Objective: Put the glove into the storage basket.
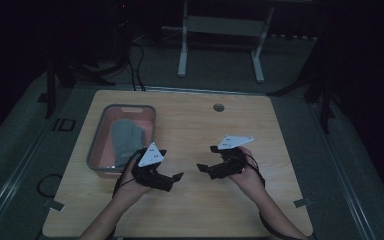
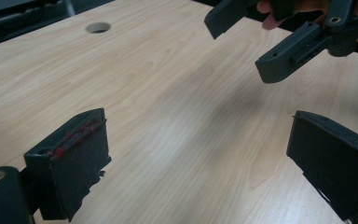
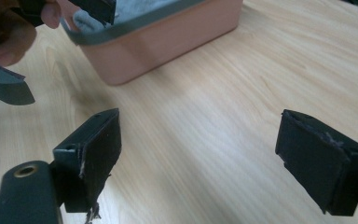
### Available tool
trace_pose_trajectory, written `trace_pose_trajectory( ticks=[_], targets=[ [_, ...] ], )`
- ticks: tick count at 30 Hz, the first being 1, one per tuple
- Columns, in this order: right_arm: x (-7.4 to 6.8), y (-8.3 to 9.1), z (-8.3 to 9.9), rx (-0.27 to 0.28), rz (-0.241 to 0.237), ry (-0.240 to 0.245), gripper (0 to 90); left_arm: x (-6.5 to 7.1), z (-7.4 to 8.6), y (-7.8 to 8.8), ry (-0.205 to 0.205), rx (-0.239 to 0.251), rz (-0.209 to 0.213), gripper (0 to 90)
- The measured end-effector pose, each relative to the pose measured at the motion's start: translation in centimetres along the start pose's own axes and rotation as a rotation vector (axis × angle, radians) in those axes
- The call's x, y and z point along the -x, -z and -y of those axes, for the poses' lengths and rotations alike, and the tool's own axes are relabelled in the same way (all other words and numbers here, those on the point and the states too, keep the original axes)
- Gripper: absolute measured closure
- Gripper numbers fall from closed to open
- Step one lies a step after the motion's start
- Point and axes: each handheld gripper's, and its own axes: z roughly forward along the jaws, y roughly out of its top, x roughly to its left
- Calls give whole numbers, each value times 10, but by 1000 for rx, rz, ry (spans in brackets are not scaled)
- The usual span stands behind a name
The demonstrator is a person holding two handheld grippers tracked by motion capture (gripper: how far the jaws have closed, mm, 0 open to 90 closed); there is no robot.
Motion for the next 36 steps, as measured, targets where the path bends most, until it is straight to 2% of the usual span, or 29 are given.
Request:
trace_pose_trajectory(
  ticks=[3, 8, 11, 15, 18, 21, 24, 26, 29, 36],
  targets=[
    [3, 5, 13, 9, -19, -6, 142, 7, 5, -11, -7, -16, 35, 58],
    [9, 12, 34, 12, -16, -7, 140, 16, 14, -26, -15, -32, 64, 58],
    [12, 16, 45, 14, -23, -12, 140, 20, 20, -33, -24, -27, 68, 58],
    [14, 20, 60, 3, -12, 4, 140, 26, 26, -39, -38, -41, 76, 58],
    [16, 24, 71, -2, -12, 2, 140, 29, 31, -44, -34, -52, 96, 58],
    [18, 27, 83, -7, -9, -12, 139, 32, 36, -46, -44, -60, 103, 58],
    [20, 30, 94, -11, -3, -25, 139, 34, 40, -48, -33, -55, 116, 58],
    [21, 34, 101, -13, 1, -30, 139, 35, 42, -48, -49, -41, 119, 58],
    [24, 39, 109, -8, 17, -45, 139, 35, 44, -45, -36, -7, 119, 58],
    [29, 58, 123, 12, 59, -59, 140, 35, 49, -44, -23, 5, 111, 58]
  ],
)
